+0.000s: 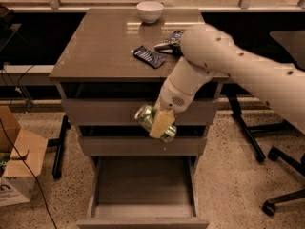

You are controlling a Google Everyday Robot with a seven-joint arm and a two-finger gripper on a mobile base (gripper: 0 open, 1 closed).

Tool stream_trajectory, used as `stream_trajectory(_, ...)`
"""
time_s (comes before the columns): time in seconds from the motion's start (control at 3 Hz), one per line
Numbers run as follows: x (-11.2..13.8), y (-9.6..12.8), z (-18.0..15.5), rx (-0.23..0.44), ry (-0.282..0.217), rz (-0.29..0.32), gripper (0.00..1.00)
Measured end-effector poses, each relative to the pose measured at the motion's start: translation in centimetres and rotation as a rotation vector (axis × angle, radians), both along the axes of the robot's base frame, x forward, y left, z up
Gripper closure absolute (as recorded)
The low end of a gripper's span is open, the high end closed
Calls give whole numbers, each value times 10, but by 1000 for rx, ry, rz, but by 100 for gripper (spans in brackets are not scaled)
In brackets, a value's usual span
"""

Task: Place green can into bottom drawer

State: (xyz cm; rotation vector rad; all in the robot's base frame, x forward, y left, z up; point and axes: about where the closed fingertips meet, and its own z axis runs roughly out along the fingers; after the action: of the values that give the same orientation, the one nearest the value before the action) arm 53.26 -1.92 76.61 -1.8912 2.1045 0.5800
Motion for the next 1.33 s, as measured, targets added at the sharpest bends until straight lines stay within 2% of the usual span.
stream_trajectory(0.33, 3, -10, -50, 24, 36, -70, 100)
stream_trajectory(0.67, 8, -16, -94, 125, 71, -171, 100)
stream_trajectory(1.0, 11, -15, -103, 116, 71, -181, 100)
stream_trajectory(1.33, 6, -8, -119, 57, 118, -180, 100)
